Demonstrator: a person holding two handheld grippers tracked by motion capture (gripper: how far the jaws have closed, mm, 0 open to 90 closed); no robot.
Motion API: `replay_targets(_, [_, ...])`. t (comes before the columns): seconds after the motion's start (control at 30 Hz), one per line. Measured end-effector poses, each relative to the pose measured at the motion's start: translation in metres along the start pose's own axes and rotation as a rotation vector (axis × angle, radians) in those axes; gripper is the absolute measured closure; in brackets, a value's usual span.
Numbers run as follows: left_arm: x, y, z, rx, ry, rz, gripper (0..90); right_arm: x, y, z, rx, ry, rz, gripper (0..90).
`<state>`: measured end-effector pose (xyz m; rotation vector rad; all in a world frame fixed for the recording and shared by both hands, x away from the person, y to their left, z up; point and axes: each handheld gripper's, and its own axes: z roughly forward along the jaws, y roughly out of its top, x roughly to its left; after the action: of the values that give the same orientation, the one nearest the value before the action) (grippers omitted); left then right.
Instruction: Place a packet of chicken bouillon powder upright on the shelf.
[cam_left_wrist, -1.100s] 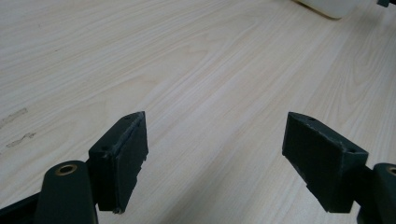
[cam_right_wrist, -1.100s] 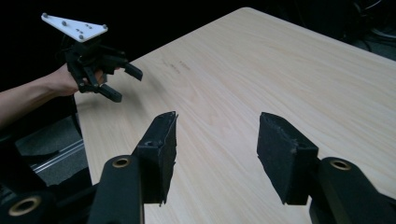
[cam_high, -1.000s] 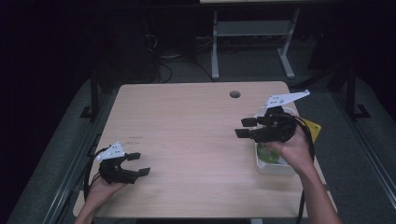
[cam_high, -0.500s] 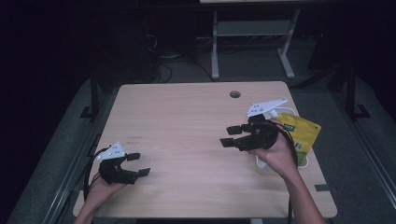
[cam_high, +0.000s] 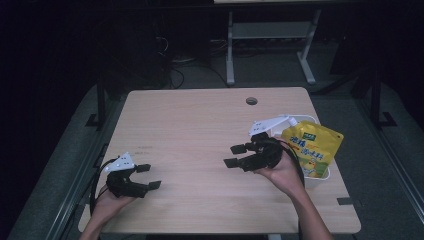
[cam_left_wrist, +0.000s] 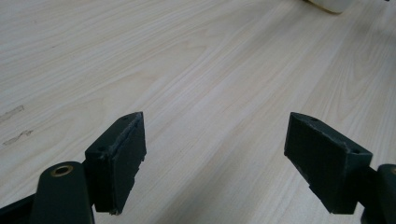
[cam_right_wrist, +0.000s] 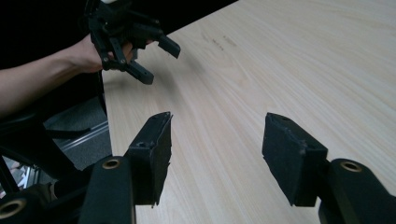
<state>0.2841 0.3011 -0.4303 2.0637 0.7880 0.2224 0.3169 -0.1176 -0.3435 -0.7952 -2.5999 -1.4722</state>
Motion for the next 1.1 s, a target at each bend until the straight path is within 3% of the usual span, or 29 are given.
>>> replay_targets(1.1, [-0.001, -0.001, 0.0, 0.012, 0.001, 0.009, 19.9, 0.007, -0.026, 0.055, 0.068, 0.067, 0.014, 39.5])
